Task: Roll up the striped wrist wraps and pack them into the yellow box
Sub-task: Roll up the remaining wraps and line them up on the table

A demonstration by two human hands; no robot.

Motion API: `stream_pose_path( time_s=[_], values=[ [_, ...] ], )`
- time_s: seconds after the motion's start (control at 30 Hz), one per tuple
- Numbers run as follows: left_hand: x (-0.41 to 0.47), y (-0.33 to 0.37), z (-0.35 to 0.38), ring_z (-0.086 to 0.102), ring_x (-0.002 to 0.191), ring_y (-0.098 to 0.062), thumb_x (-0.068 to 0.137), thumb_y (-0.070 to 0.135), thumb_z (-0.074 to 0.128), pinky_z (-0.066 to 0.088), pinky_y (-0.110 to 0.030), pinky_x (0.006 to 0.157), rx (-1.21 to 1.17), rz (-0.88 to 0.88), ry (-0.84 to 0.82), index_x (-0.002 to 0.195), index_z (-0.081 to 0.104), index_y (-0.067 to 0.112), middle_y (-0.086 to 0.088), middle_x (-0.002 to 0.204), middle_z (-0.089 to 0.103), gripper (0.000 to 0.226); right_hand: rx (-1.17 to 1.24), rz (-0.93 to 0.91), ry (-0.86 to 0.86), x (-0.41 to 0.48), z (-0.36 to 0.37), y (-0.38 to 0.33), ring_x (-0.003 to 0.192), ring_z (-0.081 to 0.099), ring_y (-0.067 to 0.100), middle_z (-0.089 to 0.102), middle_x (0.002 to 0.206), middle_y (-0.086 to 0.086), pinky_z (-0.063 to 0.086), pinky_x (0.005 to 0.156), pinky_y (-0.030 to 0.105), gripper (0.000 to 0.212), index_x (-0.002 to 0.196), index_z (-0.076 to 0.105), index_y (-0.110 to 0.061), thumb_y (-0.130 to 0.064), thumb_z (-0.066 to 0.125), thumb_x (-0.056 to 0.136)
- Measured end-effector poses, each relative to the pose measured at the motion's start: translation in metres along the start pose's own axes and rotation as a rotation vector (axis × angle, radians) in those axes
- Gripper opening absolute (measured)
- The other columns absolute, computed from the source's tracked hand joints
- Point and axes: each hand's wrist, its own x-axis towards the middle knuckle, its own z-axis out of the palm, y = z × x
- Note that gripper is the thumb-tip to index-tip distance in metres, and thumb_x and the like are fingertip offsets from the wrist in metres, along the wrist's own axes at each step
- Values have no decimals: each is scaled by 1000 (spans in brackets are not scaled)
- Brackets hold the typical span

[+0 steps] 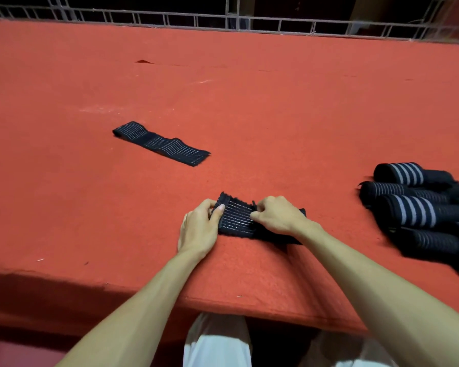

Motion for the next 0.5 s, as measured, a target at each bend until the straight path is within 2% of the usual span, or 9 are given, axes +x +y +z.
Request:
stream_pose_path(
  time_s=[0.07,0.13,0.2,0.3,0.43,0.5],
  values=[
    [-1,3,-4,62,84,-21,99,28,51,38,-28,69,-124,-24,76,96,62,17,8,78,63,16,157,36,45,-6,-12,7,65,51,24,54,65,6,34,51,30,32,61,51,-13,-31,54,88],
    [2,10,-14,62,89,-25,100,21,50,40,-29,72,-209,-61,179,98,62,9,2,83,64,17,247,87,104,-15,-29,19,57,50,21,54,58,5,36,52,30,30,62,55,-13,-30,55,86],
    [7,27,-28,61,91,-25,100,21,50,43,-32,77,-212,-26,222,100,62,8,-2,89,66,18,246,136,139,-27,-47,32,48,50,20,57,53,7,39,51,27,30,60,55,-13,-30,54,85],
    [18,70,-46,59,94,-24,98,23,53,41,-33,80,-129,154,197,100,63,11,-5,96,67,17,154,206,83,-47,-70,49,46,51,23,57,53,9,40,47,24,31,58,52,-13,-31,54,84],
    [15,141,-72,60,86,-14,93,25,62,42,-26,75,-125,352,134,96,69,15,5,88,67,12,-112,240,-115,-78,-103,52,45,49,20,54,54,1,41,47,22,23,63,60,-12,-28,58,79],
    [6,170,-84,60,84,-11,90,23,67,41,-21,72,-132,443,109,96,71,12,4,88,68,13,-231,183,-52,-93,-123,46,56,57,22,62,61,4,44,54,25,23,68,67,-10,-30,62,79]
  ],
)
